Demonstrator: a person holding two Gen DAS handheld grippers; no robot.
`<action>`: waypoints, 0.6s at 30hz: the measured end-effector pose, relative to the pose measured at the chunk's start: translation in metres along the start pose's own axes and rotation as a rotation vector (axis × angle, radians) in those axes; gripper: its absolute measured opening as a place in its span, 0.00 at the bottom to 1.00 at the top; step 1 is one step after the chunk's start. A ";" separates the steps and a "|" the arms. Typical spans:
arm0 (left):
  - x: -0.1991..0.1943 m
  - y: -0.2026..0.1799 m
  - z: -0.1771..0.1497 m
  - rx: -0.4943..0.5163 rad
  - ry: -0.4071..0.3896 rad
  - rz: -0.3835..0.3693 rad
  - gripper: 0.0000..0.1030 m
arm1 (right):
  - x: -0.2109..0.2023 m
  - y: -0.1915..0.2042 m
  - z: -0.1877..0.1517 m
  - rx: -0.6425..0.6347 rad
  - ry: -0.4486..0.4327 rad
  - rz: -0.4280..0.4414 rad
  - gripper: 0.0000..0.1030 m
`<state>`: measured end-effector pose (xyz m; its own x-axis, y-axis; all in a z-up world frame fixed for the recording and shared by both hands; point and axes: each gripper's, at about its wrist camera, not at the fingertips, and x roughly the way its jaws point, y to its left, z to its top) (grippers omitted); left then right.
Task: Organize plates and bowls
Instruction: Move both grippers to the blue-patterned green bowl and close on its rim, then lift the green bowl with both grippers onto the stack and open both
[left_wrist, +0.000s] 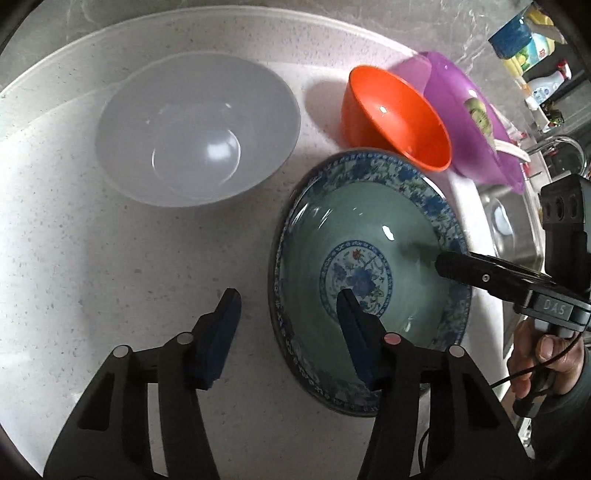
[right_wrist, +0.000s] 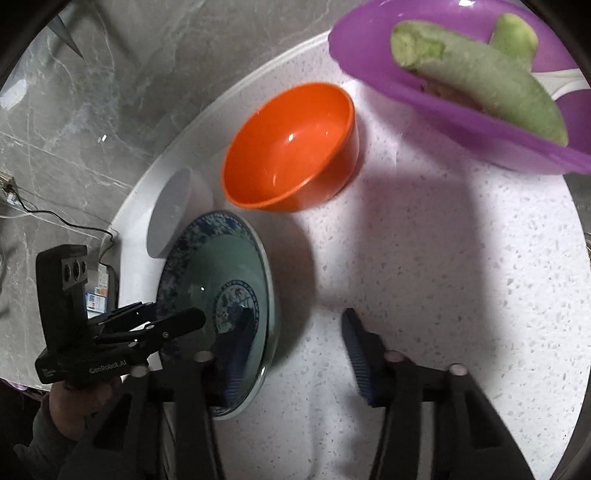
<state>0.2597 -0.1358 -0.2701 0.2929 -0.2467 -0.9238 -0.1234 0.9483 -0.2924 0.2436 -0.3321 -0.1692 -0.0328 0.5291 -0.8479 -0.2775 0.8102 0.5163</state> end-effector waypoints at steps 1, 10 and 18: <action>0.001 -0.001 0.001 0.002 -0.006 0.002 0.49 | 0.002 0.000 -0.001 0.001 0.005 -0.004 0.39; 0.004 -0.010 0.003 0.018 -0.004 -0.013 0.19 | 0.002 0.016 -0.001 -0.053 -0.003 -0.018 0.10; -0.007 -0.018 -0.006 0.021 -0.015 -0.009 0.18 | -0.003 0.019 -0.004 -0.049 -0.012 -0.021 0.10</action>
<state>0.2546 -0.1524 -0.2600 0.3082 -0.2525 -0.9172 -0.1008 0.9500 -0.2954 0.2351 -0.3195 -0.1574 -0.0149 0.5158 -0.8566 -0.3245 0.8078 0.4921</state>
